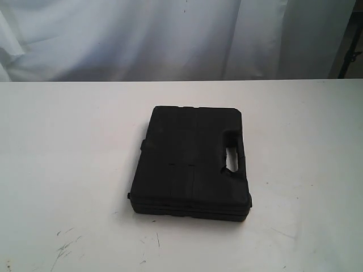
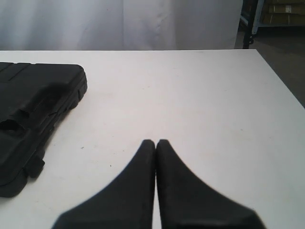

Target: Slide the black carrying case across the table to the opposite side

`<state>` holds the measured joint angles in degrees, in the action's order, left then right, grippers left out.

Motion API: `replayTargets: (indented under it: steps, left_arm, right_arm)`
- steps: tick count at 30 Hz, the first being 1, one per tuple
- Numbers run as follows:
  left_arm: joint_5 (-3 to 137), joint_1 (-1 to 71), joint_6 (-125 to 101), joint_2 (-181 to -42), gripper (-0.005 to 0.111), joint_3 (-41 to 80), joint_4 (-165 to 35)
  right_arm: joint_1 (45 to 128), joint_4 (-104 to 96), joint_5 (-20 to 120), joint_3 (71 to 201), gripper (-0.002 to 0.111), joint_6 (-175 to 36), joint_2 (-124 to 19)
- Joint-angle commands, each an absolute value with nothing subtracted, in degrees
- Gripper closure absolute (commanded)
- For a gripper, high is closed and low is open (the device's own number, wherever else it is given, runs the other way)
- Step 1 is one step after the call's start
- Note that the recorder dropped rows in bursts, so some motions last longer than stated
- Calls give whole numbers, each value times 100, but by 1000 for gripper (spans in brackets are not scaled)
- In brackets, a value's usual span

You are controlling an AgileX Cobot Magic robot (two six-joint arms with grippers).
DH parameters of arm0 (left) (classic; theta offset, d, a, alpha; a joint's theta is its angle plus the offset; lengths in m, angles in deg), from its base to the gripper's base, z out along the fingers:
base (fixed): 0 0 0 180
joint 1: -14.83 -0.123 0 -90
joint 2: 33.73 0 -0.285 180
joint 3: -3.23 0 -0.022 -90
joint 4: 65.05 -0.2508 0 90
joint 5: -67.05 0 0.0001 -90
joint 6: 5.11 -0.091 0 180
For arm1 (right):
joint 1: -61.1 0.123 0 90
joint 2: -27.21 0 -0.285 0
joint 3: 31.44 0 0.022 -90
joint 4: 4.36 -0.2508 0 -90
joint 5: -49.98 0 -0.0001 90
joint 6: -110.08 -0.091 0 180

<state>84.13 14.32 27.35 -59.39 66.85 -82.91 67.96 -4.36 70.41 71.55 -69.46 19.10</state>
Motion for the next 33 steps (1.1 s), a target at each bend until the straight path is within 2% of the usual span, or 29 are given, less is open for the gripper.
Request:
replayTargets:
  steps: [1, 12, 19, 33]
  left_arm:
    - [8392, 1409, 2775, -5668, 107, 6889, -8211]
    - [8404, 1409, 2611, -5272, 107, 7337, -8011]
    - [8658, 1409, -103, -4733, 107, 7445, -6062]
    - [8608, 1409, -114, -4151, 107, 8013, -6308]
  right_arm:
    - [6767, -381, 6960, 7135, 108, -6947, 1942]
    - [6767, -381, 6960, 7135, 108, -6947, 1942]
    - [6767, -381, 6960, 7135, 108, -6947, 1942]
    - [6767, -381, 6960, 7135, 108, -6947, 1942]
